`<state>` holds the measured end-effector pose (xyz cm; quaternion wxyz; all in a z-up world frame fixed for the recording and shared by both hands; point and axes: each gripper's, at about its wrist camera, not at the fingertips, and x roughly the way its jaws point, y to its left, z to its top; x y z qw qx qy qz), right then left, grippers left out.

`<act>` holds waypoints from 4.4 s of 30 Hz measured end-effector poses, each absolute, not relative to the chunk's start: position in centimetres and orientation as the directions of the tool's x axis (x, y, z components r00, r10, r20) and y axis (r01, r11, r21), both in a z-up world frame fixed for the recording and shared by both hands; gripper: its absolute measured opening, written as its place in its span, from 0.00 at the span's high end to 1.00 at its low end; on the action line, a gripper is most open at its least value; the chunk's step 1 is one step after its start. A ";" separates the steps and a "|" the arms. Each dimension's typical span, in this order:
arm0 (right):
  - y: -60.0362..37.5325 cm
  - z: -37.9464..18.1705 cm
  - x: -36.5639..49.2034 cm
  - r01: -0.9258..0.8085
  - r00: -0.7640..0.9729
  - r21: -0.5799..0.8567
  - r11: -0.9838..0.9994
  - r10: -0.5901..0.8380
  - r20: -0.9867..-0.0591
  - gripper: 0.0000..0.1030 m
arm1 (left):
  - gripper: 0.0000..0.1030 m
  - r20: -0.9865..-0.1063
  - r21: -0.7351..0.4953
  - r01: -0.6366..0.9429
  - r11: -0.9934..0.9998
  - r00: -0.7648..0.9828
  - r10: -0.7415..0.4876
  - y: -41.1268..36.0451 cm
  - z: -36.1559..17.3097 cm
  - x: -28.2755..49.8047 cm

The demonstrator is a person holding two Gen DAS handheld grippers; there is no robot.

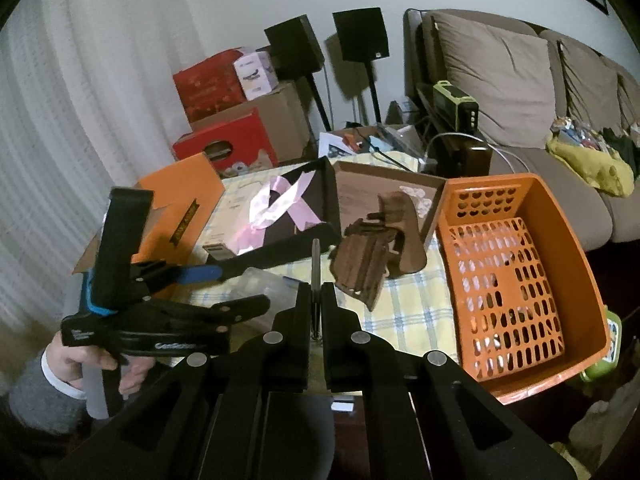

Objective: Organize objects
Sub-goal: 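Grasp the clear plastic compartment box with the left gripper and lift it, then carry the plastic box over the open orange cardboard box, then lower the plastic box into the cardboard box with the left gripper while the right gripper steadies it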

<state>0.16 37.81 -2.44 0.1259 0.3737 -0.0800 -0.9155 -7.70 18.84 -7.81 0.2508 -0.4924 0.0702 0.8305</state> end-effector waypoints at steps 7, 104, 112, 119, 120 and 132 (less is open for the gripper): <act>39.3 -5.1 -1.0 0.107 -0.656 0.243 -0.964 -0.252 -0.712 0.97 | 0.20 -0.870 -0.150 -0.473 -0.868 -0.353 0.343 18.7 -9.7 -8.0; 5.0 -4.5 -13.0 0.552 -0.416 0.225 -0.803 -0.499 -0.760 0.97 | 0.36 -0.805 -0.323 0.043 -0.946 -0.538 0.250 -14.6 -3.4 -9.6; 1.6 -4.8 -17.3 0.576 -0.369 0.210 -0.790 -0.481 -0.796 0.97 | 0.36 -0.809 -0.344 0.093 -0.935 -0.534 0.245 -15.8 -5.0 -9.6; -1.5 -5.9 -20.7 0.571 -0.310 0.254 -0.781 -0.491 -0.814 0.97 | 0.36 -0.811 -0.368 0.159 -0.916 -0.538 0.232 -17.3 -6.2 -9.9; -1.7 -6.2 -21.2 0.561 -0.295 0.268 -0.783 -0.492 -0.819 0.97 | 0.36 -0.811 -0.366 0.162 -0.916 -0.539 0.229 -17.3 -6.2 -9.8; -1.3 -6.1 -21.9 0.548 -0.244 0.343 -0.763 -0.538 -0.807 0.97 | 0.36 -0.811 -0.379 0.116 -0.918 -0.519 0.269 -15.4 -6.0 -9.0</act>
